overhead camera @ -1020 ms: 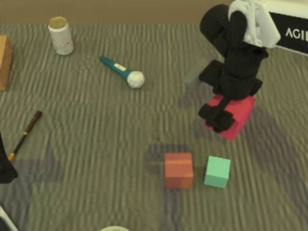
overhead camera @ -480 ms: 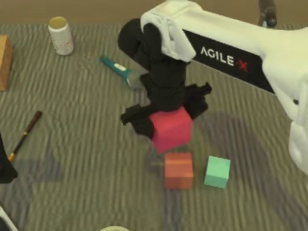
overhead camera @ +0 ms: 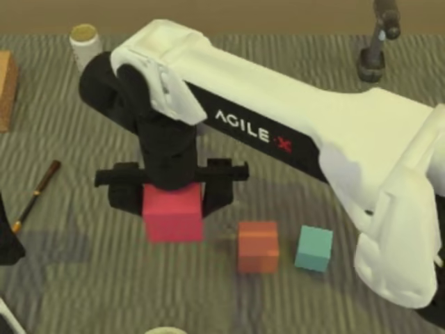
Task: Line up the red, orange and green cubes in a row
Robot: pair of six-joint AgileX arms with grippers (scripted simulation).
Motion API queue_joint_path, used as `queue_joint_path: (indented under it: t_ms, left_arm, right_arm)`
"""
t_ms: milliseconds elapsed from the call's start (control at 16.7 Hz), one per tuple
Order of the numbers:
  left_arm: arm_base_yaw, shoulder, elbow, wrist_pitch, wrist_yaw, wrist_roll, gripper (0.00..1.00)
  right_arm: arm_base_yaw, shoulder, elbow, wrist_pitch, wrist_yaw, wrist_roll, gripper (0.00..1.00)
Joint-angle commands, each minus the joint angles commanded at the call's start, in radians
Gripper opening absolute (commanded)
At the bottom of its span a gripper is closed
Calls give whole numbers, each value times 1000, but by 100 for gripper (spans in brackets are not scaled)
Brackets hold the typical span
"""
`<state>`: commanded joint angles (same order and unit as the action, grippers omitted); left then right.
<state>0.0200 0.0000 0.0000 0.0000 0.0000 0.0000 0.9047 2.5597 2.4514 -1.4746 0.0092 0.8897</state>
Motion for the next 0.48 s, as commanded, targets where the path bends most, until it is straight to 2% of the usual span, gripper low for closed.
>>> queue_joint_path:
  t_ms: [120, 480]
  left_arm:
    - [0, 0, 0, 0, 0, 0, 100]
    - [0, 0, 0, 0, 0, 0, 100]
  right_arm:
    - [18, 10, 32, -10, 2, 44, 0]
    - [16, 6, 31, -6, 1, 51, 0]
